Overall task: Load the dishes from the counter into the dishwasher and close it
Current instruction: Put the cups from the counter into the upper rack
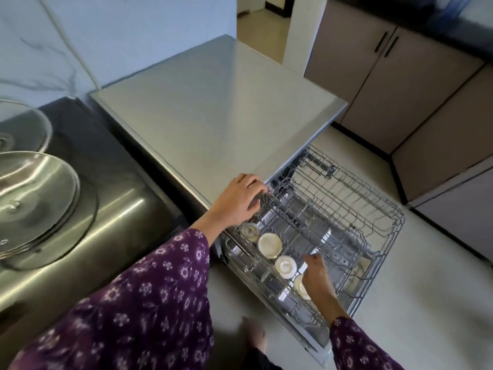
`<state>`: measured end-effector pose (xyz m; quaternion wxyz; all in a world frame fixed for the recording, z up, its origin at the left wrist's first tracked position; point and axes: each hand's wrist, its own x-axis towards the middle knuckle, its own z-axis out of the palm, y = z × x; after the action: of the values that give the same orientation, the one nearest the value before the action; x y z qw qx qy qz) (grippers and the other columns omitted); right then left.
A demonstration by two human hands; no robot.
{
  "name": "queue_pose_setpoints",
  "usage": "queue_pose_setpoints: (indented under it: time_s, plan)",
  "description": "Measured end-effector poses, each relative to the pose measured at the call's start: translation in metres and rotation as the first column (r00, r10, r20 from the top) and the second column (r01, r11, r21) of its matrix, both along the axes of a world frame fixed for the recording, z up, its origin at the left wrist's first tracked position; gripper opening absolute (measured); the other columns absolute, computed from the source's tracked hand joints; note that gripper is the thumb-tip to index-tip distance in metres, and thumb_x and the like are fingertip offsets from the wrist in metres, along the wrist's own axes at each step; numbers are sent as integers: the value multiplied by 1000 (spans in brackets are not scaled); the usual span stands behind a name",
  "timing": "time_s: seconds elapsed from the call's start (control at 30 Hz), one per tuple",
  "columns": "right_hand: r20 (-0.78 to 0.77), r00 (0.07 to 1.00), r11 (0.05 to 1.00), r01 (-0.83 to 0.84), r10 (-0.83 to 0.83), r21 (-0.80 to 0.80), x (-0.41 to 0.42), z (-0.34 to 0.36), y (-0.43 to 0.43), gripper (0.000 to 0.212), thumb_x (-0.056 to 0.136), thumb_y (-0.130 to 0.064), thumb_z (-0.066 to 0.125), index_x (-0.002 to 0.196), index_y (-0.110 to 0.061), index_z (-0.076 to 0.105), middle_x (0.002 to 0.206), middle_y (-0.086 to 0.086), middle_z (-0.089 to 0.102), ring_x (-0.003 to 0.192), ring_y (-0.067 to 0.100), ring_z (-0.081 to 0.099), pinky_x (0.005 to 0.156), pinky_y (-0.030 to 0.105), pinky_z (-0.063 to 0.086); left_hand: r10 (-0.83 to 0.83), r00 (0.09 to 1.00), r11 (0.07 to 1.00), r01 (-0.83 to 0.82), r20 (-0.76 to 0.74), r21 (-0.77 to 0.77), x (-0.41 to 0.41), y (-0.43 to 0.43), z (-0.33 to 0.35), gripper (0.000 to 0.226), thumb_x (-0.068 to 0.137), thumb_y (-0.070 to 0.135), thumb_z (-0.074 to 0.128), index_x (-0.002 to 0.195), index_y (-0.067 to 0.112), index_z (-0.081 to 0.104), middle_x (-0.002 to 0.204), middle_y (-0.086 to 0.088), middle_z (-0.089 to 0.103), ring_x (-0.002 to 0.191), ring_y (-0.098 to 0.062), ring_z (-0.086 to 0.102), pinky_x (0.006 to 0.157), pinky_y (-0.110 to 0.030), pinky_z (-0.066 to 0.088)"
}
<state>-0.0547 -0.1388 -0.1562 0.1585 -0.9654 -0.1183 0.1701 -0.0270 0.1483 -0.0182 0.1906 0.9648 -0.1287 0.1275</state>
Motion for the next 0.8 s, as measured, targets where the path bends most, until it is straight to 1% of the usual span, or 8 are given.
queue_pose_setpoints:
  time_s: [0.1,0.2,0.27,0.37,0.47,0.6,0.7,0.8]
  plan:
    - [229,972,975,-95,47,203,-5,43,45,30,78,11,57,103,-4,63,109,13,55,94,29,58,78,37,54,102,994,994,-101,23,-46,-37,29,23,27,84,21,58,109,13,60,116,-6,56,107,-24,52,95,-38,45]
    - [389,904,875,-327,178,358,-19,94,110,20,80,0,58,96,-11,63,98,5,59,79,20,62,68,32,56,235,969,967,-225,77,-117,-89,71,47,27,79,15,63,105,14,62,112,-4,58,104,-24,54,95,-37,44]
    - [454,849,781,-468,269,413,-35,132,167,17,84,-13,49,95,-16,62,93,1,60,79,15,60,72,26,51,349,931,931,-331,106,-152,-140,106,62,27,78,14,63,104,15,62,110,-2,58,103,-21,53,94,-32,42]
    - [489,789,616,-604,373,506,-73,185,252,19,84,-14,47,93,-14,64,94,-4,58,87,7,56,83,15,43,496,857,866,-479,136,-143,-232,148,75,28,76,14,60,104,17,59,106,-1,56,98,-18,52,88,-27,41]
    - [523,709,445,-705,474,552,-121,229,331,18,85,-13,49,93,-11,65,92,-8,56,86,0,54,82,9,42,641,758,767,-627,124,-132,-337,182,73,27,76,21,56,103,20,56,103,1,56,95,-16,51,86,-26,41]
    - [604,537,246,-831,589,499,-199,265,433,18,80,4,63,91,-11,65,89,-5,58,79,0,53,73,9,45,813,573,582,-803,104,-126,-476,218,72,25,76,23,56,101,21,57,105,3,56,96,-15,53,88,-22,41]
    - [642,438,121,-871,629,476,-263,278,498,21,78,6,64,90,-11,66,88,-5,58,75,-2,50,70,5,42,889,435,452,-884,140,-123,-558,238,81,27,74,24,55,101,19,58,103,1,58,96,-13,50,88,-20,39]
    - [637,336,4,-886,694,464,-334,284,550,19,79,2,63,91,-11,66,89,-4,58,76,3,53,69,16,48,944,283,308,-939,168,-150,-637,249,84,26,77,26,55,102,20,56,102,0,59,96,-15,50,87,-23,39]
